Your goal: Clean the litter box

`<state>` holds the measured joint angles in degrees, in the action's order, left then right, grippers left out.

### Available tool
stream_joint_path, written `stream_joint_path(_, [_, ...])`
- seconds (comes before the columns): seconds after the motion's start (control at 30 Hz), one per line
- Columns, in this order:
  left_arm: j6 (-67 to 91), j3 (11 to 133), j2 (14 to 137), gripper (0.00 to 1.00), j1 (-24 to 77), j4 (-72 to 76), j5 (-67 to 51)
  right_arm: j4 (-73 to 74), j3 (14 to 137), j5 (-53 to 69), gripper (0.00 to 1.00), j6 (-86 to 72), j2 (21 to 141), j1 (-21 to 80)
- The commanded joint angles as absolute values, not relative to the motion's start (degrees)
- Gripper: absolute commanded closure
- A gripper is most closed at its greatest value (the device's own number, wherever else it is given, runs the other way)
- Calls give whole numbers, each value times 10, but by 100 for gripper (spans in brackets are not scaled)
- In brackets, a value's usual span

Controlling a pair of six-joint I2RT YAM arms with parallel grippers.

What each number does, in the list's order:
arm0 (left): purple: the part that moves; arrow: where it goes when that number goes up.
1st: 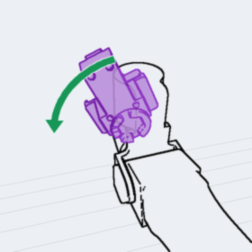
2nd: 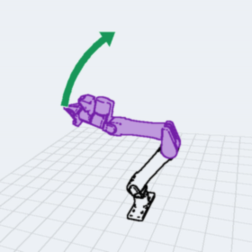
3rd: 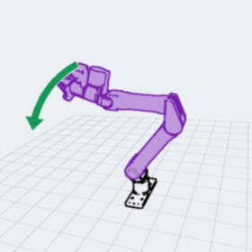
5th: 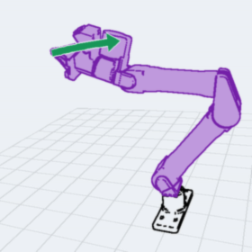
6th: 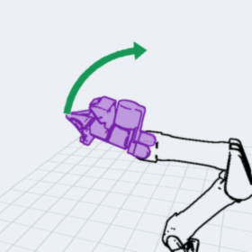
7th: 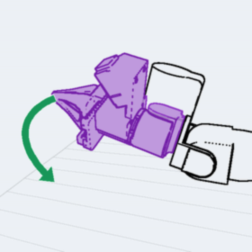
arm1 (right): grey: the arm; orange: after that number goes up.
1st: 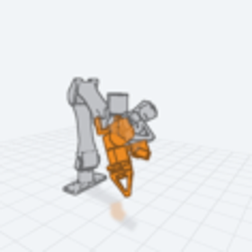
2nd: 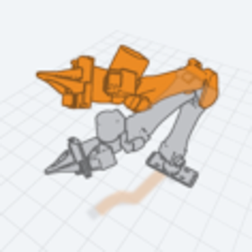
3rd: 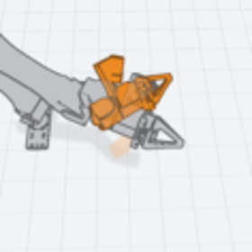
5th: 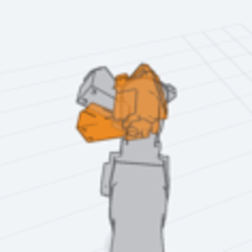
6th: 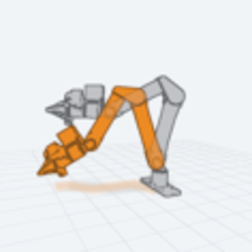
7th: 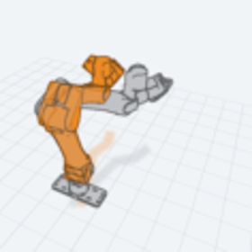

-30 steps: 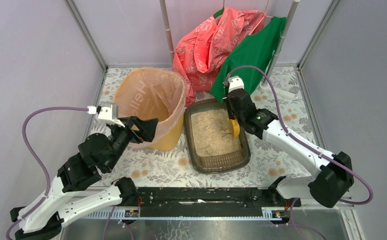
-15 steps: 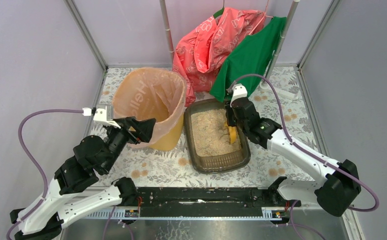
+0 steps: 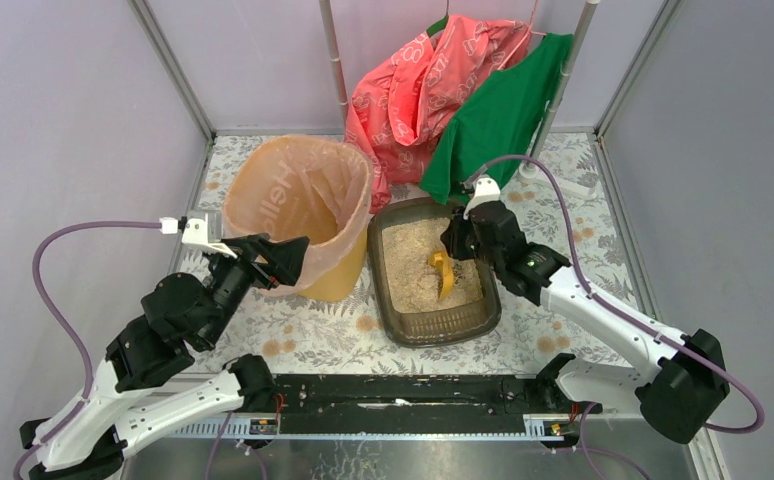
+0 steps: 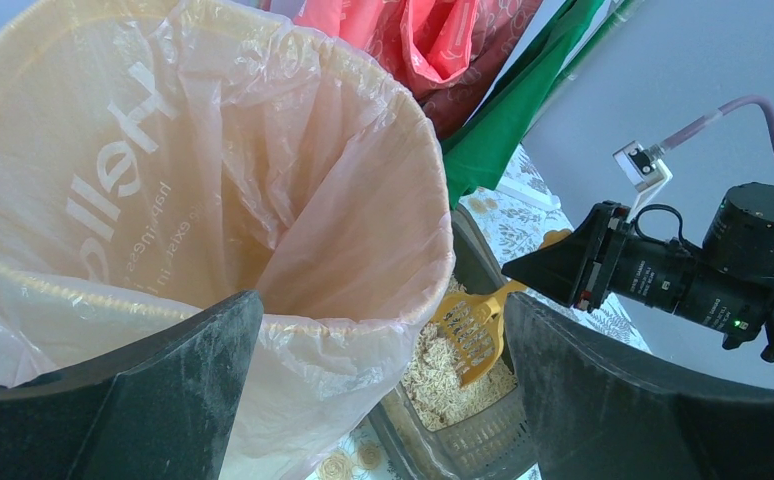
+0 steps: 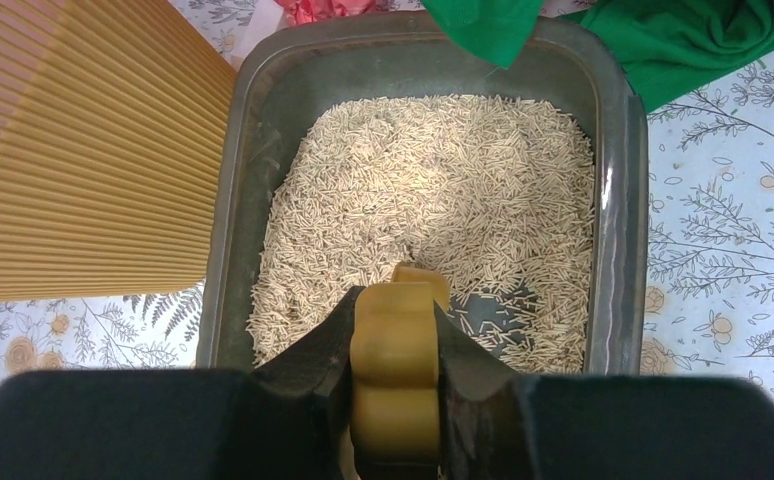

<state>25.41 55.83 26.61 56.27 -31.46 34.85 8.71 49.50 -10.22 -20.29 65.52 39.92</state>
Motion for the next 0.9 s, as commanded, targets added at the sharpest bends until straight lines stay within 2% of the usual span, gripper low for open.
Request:
stream_joint_path(0.0, [256, 554, 264, 1, 567, -291, 350, 65, 512, -75, 100, -228, 633, 374])
stream_joint_path(0.23, [255, 543, 270, 1, 566, -283, 351, 63, 472, -11, 100, -227, 619, 300])
stream_joint_path(0.57, [254, 548, 278, 1, 566, -291, 349, -83, 310, 74, 100, -316, 625, 273])
stream_joint_path(0.87, [263, 545, 284, 1, 566, -287, 340, -216, 232, 165, 100, -407, 645, 251])
